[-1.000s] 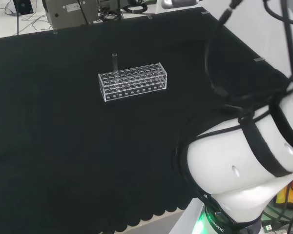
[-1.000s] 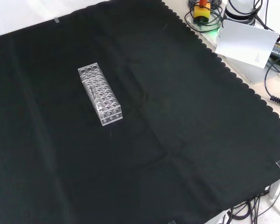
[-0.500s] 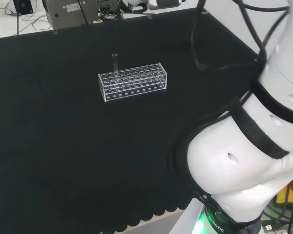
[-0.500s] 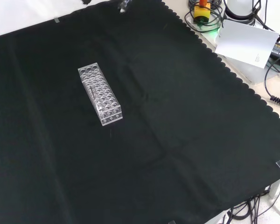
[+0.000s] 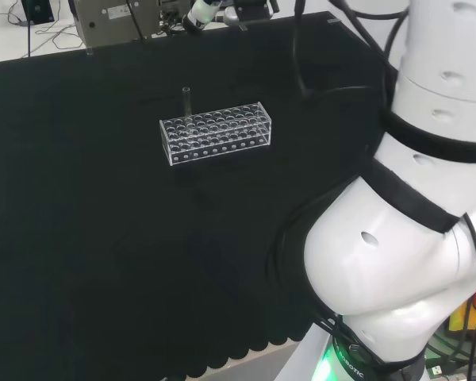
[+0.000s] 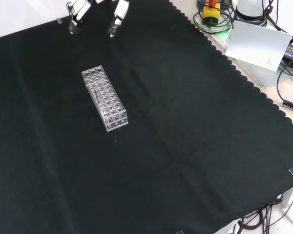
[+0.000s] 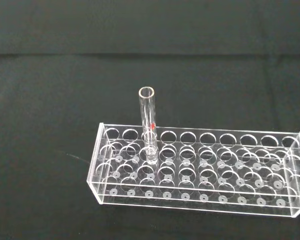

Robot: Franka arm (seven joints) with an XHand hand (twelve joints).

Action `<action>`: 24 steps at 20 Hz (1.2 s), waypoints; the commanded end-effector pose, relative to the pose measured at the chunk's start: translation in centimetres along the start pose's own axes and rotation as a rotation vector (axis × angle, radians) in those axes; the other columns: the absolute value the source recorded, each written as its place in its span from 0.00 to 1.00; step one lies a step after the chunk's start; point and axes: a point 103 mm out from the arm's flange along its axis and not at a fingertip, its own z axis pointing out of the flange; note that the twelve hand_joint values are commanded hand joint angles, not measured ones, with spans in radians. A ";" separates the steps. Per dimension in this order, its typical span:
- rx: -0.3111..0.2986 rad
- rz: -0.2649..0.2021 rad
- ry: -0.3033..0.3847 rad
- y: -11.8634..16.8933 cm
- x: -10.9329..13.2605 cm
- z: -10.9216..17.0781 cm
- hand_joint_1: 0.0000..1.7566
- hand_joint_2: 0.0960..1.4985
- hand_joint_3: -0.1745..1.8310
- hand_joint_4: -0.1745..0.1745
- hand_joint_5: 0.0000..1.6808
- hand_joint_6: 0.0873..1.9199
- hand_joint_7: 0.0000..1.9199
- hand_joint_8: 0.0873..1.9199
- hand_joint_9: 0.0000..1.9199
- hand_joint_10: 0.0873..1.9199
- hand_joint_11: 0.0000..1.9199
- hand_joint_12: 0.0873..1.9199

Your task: Pick up the test tube.

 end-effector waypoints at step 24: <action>0.180 -0.005 -0.046 10.0 0.6 9.9 0.53 0.68 0.00 0.02 0.25 0.30 0.35 0.44 0.32 0.41 0.18 0.76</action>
